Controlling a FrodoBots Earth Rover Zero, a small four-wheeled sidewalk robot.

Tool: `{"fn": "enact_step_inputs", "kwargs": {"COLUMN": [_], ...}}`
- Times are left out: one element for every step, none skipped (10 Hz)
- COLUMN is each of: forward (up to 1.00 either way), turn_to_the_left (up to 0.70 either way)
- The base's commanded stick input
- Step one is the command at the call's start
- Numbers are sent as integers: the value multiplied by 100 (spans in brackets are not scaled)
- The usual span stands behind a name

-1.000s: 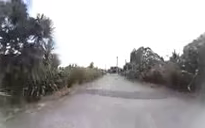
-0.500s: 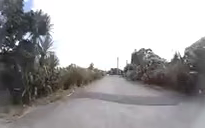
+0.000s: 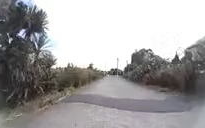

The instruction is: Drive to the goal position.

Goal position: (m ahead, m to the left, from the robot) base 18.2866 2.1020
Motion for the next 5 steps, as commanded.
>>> {"fn": "enact_step_inputs", "kwargs": {"forward": [85, 85, 85, 85, 85], "turn_to_the_left": [0, 0, 0, 0, 0]}}
